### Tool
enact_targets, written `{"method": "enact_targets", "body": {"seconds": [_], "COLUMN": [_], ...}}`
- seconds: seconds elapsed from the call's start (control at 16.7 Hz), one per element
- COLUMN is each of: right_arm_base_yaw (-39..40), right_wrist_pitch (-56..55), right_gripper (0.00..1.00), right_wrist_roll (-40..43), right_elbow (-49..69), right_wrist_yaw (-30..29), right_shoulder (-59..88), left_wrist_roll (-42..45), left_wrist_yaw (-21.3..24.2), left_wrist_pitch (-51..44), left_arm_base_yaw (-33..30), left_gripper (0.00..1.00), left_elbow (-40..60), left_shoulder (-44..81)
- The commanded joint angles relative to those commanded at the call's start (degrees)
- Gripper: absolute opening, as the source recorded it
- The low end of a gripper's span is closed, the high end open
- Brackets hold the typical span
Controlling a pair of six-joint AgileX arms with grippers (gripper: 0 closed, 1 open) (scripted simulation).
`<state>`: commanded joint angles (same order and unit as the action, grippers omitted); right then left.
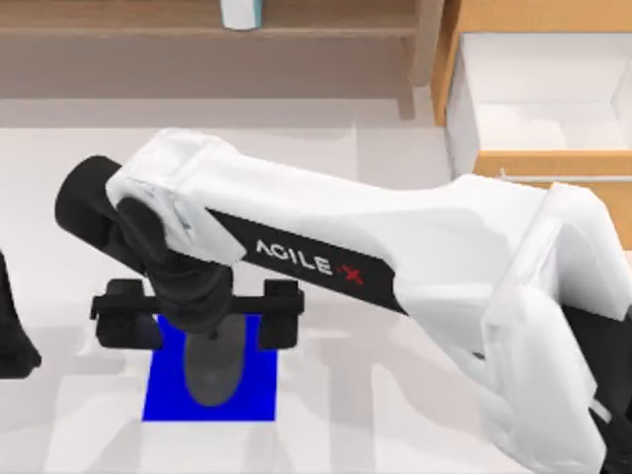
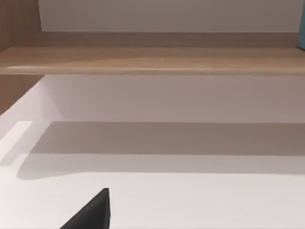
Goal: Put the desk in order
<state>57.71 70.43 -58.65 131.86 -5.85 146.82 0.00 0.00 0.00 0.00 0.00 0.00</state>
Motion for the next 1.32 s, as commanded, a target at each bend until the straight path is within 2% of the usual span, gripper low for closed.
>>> {"method": "enact_targets", "body": {"seconds": [0.24, 0.54, 0.96, 1.32], "right_arm_base_yaw": [-0.3, -0.7, -4.1, -11.9], "right_wrist_pitch": [-10.1, -35.6, -88.0, -128.0], "right_gripper": [1.00, 1.00, 1.00, 1.00], "right_wrist_roll": [7.3, 24.2, 58.7, 92.3], "right_elbow": [-6.4, -23.2, -57.9, -87.3], "right_wrist_yaw": [-1.1, -2.6, -5.3, -9.5], "right_shoulder": [-5.5, -12.4, -19.1, -26.8], "left_wrist_roll": [0.0, 0.0, 0.0, 0.0], "left_wrist_yaw": [0.0, 0.0, 0.0, 0.0], "left_wrist_pitch": [0.0, 0.0, 0.0, 0.0], "left_arm_base_yaw": [0.0, 0.0, 0.0, 0.0], "left_gripper": [1.00, 1.00, 1.00, 1.00], "left_elbow": [0.0, 0.0, 0.0, 0.0], "left_shoulder": [0.0, 0.0, 0.0, 0.0]}}
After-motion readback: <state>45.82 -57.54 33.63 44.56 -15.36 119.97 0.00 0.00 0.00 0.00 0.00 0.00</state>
